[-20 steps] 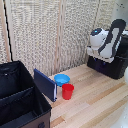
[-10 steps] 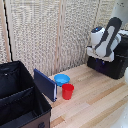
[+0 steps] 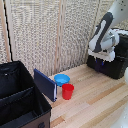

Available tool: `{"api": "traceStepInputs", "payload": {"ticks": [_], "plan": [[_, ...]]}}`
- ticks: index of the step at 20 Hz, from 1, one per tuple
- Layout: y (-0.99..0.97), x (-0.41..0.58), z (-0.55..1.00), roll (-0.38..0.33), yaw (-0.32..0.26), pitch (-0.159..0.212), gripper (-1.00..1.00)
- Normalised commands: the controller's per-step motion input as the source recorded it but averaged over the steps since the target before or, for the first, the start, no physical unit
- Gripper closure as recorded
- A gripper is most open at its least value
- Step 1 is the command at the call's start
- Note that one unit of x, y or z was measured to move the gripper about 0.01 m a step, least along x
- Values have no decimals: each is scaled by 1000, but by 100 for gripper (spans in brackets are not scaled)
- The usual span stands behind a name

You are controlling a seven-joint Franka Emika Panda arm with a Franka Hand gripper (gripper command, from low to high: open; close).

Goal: Please move the gripper into proximity with the fryer handle. Once close enough, gingerly grasp the handle and gently tug the fryer basket open in your direction.

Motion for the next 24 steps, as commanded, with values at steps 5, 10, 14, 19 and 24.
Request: {"api": "traceStepInputs", "payload": {"ticks": [5,10,14,19,24], "plan": [[815,-400,387,54,-19,-117,100],[894,-339,329,32,-4,-146,100],[894,-339,338,36,-4,-144,100],[886,-267,293,23,-24,-139,100],[899,-136,25,0,-43,-83,100]]}}
